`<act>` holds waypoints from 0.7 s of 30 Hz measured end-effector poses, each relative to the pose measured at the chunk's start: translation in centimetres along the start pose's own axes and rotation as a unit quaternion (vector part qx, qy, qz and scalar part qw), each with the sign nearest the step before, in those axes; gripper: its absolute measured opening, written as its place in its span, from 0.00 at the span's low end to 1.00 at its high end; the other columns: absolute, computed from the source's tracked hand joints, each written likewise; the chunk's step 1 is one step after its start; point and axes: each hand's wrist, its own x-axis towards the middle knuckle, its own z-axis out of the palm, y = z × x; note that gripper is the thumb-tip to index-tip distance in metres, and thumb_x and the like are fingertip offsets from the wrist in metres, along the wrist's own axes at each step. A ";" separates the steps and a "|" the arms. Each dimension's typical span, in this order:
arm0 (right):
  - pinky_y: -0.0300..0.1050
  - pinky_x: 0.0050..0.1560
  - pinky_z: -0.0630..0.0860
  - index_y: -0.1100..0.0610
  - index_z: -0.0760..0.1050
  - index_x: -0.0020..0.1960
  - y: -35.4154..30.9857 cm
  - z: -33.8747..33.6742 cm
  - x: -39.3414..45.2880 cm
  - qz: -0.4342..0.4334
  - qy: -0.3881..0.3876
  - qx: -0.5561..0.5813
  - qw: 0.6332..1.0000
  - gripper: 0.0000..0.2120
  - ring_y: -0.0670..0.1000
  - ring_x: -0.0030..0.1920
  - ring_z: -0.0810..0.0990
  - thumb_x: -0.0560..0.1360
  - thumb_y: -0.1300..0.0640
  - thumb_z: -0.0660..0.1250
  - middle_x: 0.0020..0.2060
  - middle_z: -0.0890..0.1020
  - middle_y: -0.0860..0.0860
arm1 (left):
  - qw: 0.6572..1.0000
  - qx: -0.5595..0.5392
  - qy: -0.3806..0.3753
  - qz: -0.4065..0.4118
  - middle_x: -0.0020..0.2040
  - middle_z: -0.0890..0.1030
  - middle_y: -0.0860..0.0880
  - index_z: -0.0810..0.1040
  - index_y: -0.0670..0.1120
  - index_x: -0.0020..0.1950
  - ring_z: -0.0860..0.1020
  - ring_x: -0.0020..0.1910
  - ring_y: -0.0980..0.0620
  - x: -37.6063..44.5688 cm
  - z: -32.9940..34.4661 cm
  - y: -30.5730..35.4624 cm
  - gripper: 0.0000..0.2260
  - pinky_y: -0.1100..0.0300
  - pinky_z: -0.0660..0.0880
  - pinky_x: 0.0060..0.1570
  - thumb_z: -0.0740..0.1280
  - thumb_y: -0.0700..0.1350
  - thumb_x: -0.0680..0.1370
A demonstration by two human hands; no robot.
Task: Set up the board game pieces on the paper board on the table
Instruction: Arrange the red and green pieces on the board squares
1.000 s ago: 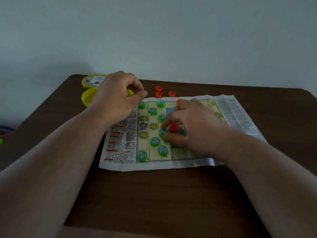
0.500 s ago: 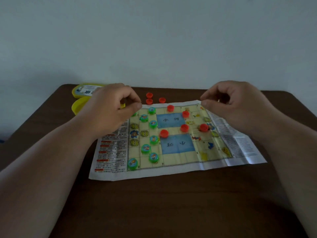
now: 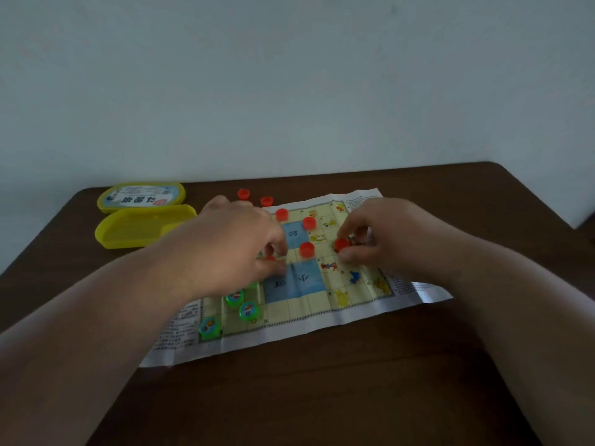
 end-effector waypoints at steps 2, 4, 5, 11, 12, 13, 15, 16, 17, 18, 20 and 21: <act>0.37 0.47 0.77 0.42 0.82 0.65 0.1 0.2 0.2 -0.010 0.003 -0.006 1.000 0.17 0.42 0.51 0.79 0.78 0.39 0.73 0.53 0.80 0.40 | 1.000 -0.007 0.000 -0.006 0.51 0.77 0.64 0.81 0.62 0.60 0.74 0.58 0.60 0.1 -0.1 0.0 0.15 0.50 0.67 0.65 0.66 0.66 0.79; 0.35 0.45 0.76 0.43 0.83 0.63 0.5 0.3 0.2 -0.013 0.013 0.004 1.000 0.15 0.42 0.49 0.79 0.78 0.40 0.73 0.51 0.81 0.41 | 1.000 -0.009 -0.003 -0.013 0.51 0.77 0.64 0.81 0.62 0.59 0.74 0.57 0.61 0.1 -0.2 0.1 0.15 0.49 0.68 0.65 0.66 0.67 0.78; 0.33 0.42 0.75 0.43 0.83 0.62 0.7 0.4 0.2 -0.012 0.025 0.024 0.999 0.14 0.41 0.48 0.79 0.78 0.41 0.73 0.50 0.81 0.40 | 1.000 -0.010 -0.004 -0.017 0.51 0.77 0.64 0.81 0.63 0.59 0.74 0.57 0.61 0.1 -0.2 0.2 0.16 0.49 0.68 0.65 0.66 0.68 0.77; 0.32 0.36 0.79 0.46 0.86 0.51 2.6 -0.1 0.0 0.009 0.152 0.304 0.941 0.03 0.43 0.39 0.84 0.78 0.52 0.75 0.40 0.87 0.46 | 0.999 -0.012 -0.006 -0.033 0.50 0.78 0.65 0.81 0.64 0.57 0.72 0.55 0.63 0.0 -0.4 0.3 0.16 0.52 0.66 0.61 0.68 0.70 0.75; 0.35 0.36 0.80 0.46 0.86 0.52 2.9 -0.2 0.0 0.012 0.153 0.347 0.925 0.05 0.46 0.37 0.84 0.78 0.54 0.75 0.40 0.87 0.48 | 0.999 -0.011 -0.010 -0.034 0.50 0.77 0.66 0.82 0.64 0.56 0.72 0.55 0.64 0.0 -0.4 0.4 0.15 0.53 0.65 0.61 0.68 0.70 0.75; 0.38 0.38 0.80 0.46 0.86 0.54 3.1 -0.2 0.0 0.015 0.148 0.394 0.907 0.07 0.47 0.36 0.82 0.79 0.56 0.74 0.40 0.87 0.50 | 0.999 -0.008 -0.016 -0.034 0.50 0.77 0.66 0.82 0.65 0.55 0.72 0.55 0.64 0.0 -0.4 0.4 0.14 0.53 0.65 0.60 0.69 0.69 0.75; 0.42 0.41 0.79 0.49 0.87 0.55 3.3 -0.3 -0.1 0.022 0.137 0.484 0.864 0.09 0.46 0.39 0.81 0.80 0.60 0.71 0.44 0.88 0.52 | 0.999 -0.006 -0.026 -0.038 0.49 0.77 0.67 0.82 0.66 0.55 0.72 0.55 0.64 0.2 -0.5 0.6 0.13 0.54 0.64 0.59 0.69 0.69 0.75; 0.43 0.43 0.79 0.51 0.87 0.55 3.4 -0.4 0.0 0.025 0.135 0.515 0.846 0.09 0.46 0.40 0.82 0.80 0.62 0.70 0.46 0.89 0.53 | 0.999 -0.007 -0.029 -0.042 0.49 0.77 0.67 0.82 0.66 0.55 0.72 0.55 0.64 0.2 -0.5 0.6 0.13 0.54 0.64 0.59 0.69 0.69 0.75; 0.44 0.44 0.79 0.54 0.87 0.55 3.6 -0.4 0.0 0.026 0.135 0.540 0.831 0.09 0.47 0.42 0.83 0.80 0.63 0.70 0.47 0.89 0.54 | 0.999 -0.007 -0.030 -0.043 0.49 0.77 0.67 0.82 0.66 0.54 0.72 0.55 0.64 0.4 -0.5 0.7 0.12 0.54 0.64 0.59 0.69 0.69 0.76; 0.45 0.44 0.79 0.57 0.86 0.56 3.7 -0.3 0.1 0.025 0.135 0.558 0.818 0.08 0.48 0.43 0.84 0.80 0.65 0.71 0.48 0.89 0.55 | 0.998 -0.007 -0.032 -0.046 0.49 0.77 0.67 0.82 0.66 0.54 0.72 0.55 0.64 0.4 -0.6 0.8 0.12 0.54 0.64 0.58 0.68 0.68 0.76; 0.46 0.44 0.80 0.61 0.84 0.57 4.1 -0.3 0.1 0.020 0.138 0.579 0.803 0.08 0.51 0.45 0.86 0.79 0.67 0.72 0.48 0.90 0.57 | 0.998 -0.015 -0.035 -0.052 0.50 0.77 0.66 0.81 0.65 0.54 0.72 0.56 0.63 0.6 -0.7 0.9 0.11 0.54 0.64 0.58 0.68 0.67 0.77; 0.46 0.44 0.81 0.62 0.83 0.57 4.2 -0.2 0.1 0.018 0.141 0.579 0.803 0.08 0.51 0.45 0.87 0.78 0.67 0.72 0.48 0.90 0.57 | 0.997 -0.027 -0.034 -0.057 0.50 0.77 0.66 0.80 0.64 0.54 0.72 0.56 0.63 0.7 -0.7 1.0 0.10 0.54 0.66 0.60 0.68 0.66 0.78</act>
